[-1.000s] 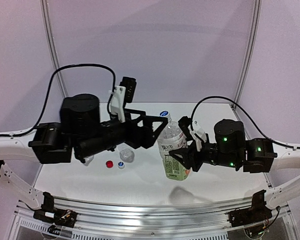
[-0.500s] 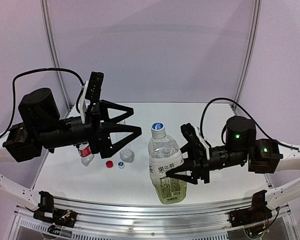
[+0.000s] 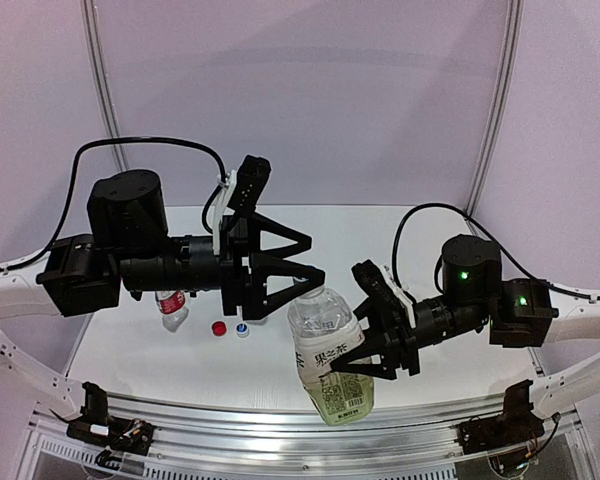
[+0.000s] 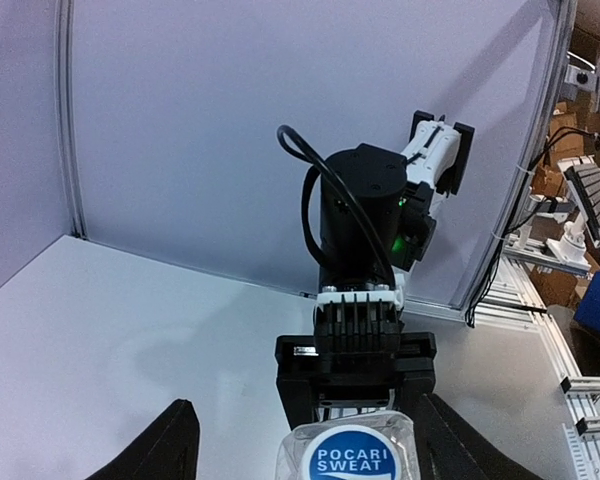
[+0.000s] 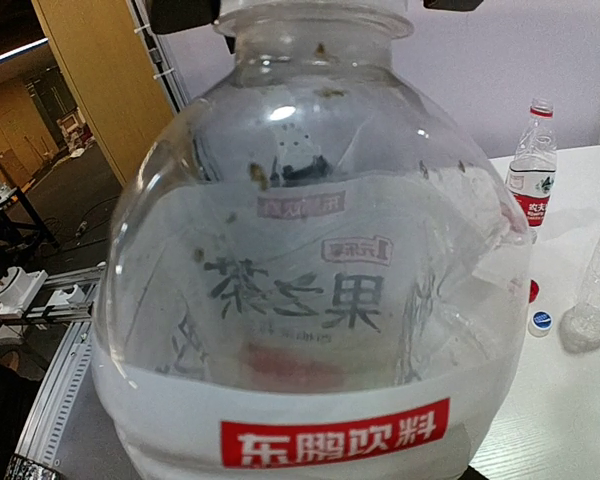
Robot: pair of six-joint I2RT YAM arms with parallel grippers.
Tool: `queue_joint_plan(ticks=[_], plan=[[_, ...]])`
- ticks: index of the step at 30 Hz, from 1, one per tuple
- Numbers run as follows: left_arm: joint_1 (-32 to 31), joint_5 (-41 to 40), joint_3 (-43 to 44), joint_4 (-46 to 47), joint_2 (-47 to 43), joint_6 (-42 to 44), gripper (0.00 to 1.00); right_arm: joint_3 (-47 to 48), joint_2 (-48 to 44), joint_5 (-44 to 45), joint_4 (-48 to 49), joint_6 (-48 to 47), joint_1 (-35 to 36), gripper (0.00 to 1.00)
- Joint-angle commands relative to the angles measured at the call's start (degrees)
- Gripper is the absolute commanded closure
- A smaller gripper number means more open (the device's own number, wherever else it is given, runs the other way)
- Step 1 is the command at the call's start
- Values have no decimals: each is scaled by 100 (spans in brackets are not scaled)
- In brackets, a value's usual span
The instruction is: Unscrew the bottle caps
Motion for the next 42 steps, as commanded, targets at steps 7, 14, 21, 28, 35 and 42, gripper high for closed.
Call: queue_joint_plan(ticks=[7,14,21,28,35,42], plan=[[24,180,145,-160,108,60,52,63,46,-105,71,-17,-28,89],[24,234,185,-155,210,10,83,44,19,-65,75,-19,-27,89],[-4,-281,187,-69,315,-360,83,-2,-116,315,74,-10,-27,89],[-219,-1986,281,133,485,-1026,83,70,-107,1957,-248,20,-25,89],[-284,-2862,373,403,633,-1345,82,129,20,2717,-425,10,-27,90],[-283,-3136,332,482,320,-1290,82,184,110,3043,-525,1,-31,90]])
